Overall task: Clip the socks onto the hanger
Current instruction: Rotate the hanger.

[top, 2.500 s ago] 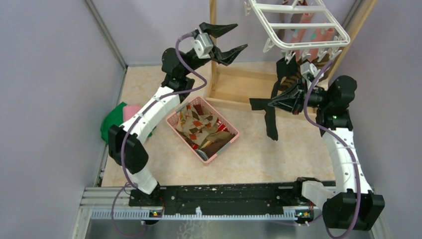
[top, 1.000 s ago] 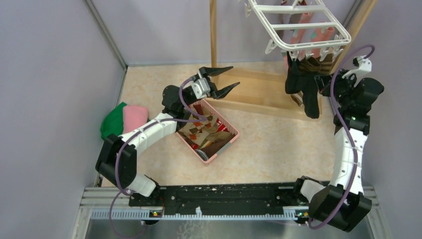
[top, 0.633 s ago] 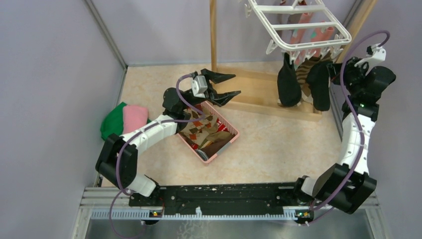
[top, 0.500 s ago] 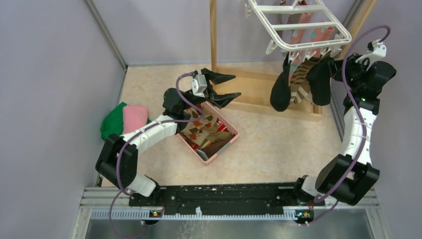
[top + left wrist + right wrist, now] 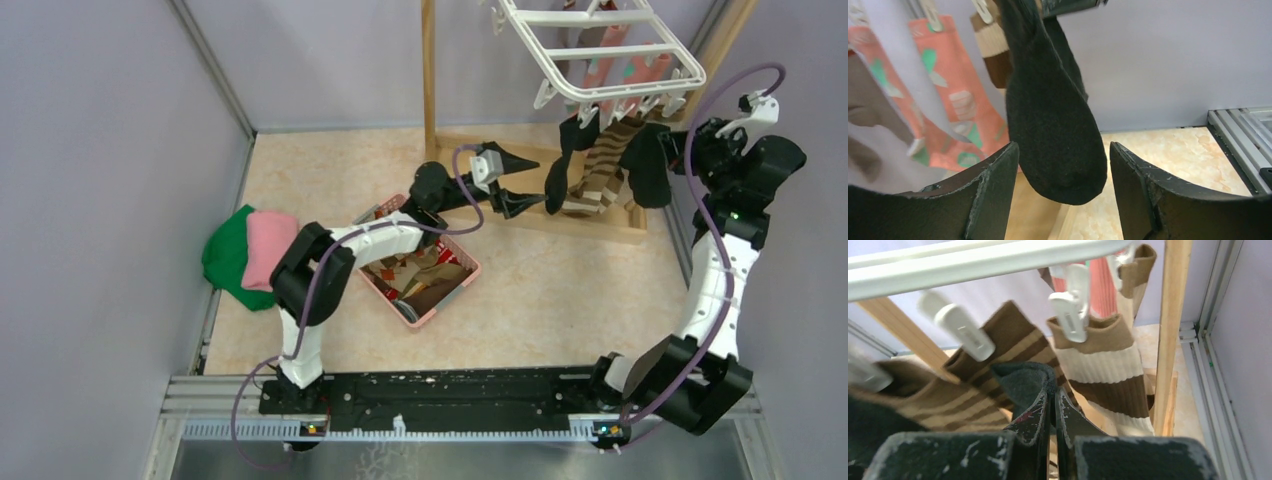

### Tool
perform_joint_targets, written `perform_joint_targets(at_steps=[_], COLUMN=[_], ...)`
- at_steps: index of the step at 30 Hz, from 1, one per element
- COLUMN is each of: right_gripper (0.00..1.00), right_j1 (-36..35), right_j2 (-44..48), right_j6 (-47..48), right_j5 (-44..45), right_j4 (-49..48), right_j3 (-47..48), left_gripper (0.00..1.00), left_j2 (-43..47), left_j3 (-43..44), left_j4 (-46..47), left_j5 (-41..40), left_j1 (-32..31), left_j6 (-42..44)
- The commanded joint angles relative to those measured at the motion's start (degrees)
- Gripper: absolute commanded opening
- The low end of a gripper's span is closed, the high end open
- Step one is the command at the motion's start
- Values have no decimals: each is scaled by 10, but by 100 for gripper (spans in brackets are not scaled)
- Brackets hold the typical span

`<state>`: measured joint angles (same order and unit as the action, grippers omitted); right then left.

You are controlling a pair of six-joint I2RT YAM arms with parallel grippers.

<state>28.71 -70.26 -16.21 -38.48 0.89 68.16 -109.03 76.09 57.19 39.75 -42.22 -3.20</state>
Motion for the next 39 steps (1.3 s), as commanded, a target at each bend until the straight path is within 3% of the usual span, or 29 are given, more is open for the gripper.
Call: perform_joint_targets(at_steps=[1,5,7,18,24,32,39], right_gripper=[0,0,0,0,0,0,0], right_j1=[17,22,27,33,34,33,33], right_j2=[81,121,129,163,161,160,156], right_j6=[64,114,133,305,350,357,331], right_j5=[-57,-67,-77,-181,-227,-223,-209], right_j4=[60,134,171,415,495,512,484], right_j3=[-12,-22,-19,63,109,134,143], left_gripper=[74,75,70,2,0,0,0], left_j2=[-55,-90,-110,-217,-289,-402,-446], left_j3=[56,93,116,291,405,592,643], left_j4=[35,42,49,23,-11,-59,-78], left_j5=[-18,-40,-50,-30,-18,-42,-95], left_j1=[-27,-54,-60,-74,-91,-113,-148], left_j6=[33,33,9,-47,-52,-54,-12])
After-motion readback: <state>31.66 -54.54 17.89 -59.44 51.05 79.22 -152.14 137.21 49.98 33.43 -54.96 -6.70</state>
